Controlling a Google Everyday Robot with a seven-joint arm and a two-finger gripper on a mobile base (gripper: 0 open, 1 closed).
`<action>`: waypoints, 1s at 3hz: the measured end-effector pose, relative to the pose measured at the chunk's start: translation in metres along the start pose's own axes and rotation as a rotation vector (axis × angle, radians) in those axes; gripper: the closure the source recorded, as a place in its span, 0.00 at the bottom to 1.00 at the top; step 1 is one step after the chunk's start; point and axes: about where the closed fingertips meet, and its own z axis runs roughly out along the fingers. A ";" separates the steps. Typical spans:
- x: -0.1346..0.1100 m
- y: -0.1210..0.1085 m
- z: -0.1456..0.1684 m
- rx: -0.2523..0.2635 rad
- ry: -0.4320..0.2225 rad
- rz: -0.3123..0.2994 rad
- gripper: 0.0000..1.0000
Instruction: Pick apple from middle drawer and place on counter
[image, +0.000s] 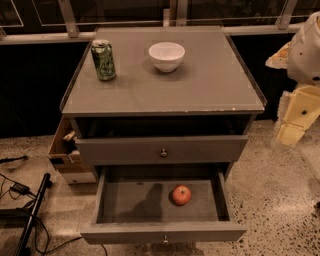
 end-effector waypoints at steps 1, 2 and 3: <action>0.000 0.000 0.000 0.000 0.000 0.000 0.00; 0.000 0.000 0.000 0.000 0.000 0.000 0.12; 0.000 0.000 0.017 0.017 -0.035 0.023 0.35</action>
Offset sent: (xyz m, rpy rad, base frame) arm 0.0000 0.0000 0.0000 0.0000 0.0000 0.0000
